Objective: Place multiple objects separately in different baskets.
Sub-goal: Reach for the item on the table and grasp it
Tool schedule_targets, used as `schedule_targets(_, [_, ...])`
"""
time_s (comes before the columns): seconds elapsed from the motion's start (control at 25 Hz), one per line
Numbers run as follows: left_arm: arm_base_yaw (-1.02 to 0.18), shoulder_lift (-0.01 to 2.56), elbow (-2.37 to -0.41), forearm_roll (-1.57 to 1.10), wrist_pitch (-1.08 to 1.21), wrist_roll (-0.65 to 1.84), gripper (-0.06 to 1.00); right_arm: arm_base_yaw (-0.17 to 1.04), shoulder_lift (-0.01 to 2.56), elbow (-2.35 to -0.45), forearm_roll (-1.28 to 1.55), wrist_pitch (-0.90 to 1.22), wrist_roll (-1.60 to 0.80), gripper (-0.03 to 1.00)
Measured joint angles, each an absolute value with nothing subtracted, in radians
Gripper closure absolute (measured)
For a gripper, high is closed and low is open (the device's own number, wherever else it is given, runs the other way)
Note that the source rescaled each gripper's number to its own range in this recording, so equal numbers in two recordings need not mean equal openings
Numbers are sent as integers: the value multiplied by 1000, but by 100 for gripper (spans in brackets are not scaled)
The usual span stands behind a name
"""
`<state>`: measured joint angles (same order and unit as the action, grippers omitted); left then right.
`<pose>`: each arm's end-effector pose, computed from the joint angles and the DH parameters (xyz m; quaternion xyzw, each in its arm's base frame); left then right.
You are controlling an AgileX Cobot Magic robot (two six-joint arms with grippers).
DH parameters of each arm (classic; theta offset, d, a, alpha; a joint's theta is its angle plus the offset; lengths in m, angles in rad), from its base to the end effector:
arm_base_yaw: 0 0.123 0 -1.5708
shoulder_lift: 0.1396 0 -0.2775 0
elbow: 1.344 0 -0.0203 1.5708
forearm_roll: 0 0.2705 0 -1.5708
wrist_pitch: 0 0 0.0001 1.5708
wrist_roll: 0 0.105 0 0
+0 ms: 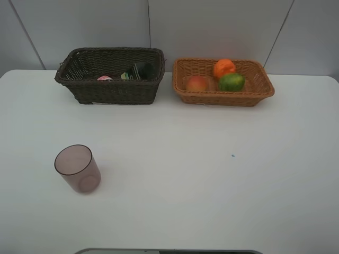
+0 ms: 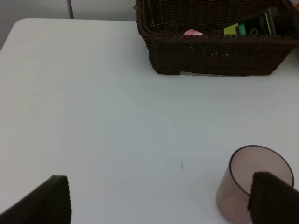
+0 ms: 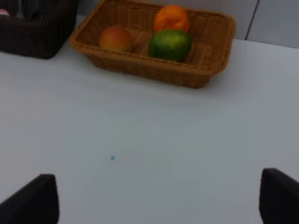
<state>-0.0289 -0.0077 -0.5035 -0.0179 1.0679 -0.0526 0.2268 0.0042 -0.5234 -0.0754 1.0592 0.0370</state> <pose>0.0305 -0.0025 0.2811 -0.0097 0.8521 -0.0303 0.5224 0.0311 0.0001 0.2878 -0.0785 0.8435 0.0324 0.5303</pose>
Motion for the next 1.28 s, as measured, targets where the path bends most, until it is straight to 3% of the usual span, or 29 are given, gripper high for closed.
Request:
schedule_targets(0.44, [-29, -8, -503, -18, 1068, -53, -4, 56, -4, -523, -78, 1059, 37, 13])
schedule_targets(0.72, [-30, 20, -503, -90, 1063, -53, -4, 25, -4, -523, -78, 1059, 37, 13])
schedule_targets(0.96, [-30, 357, -550, -179, 1022, 68, -4, 25, -4, -523, -78, 1059, 37, 13])
schedule_targets(1.28, [-30, 876, -773, -249, 1018, 159, -4, 25, -4, -523, -78, 1059, 37, 13])
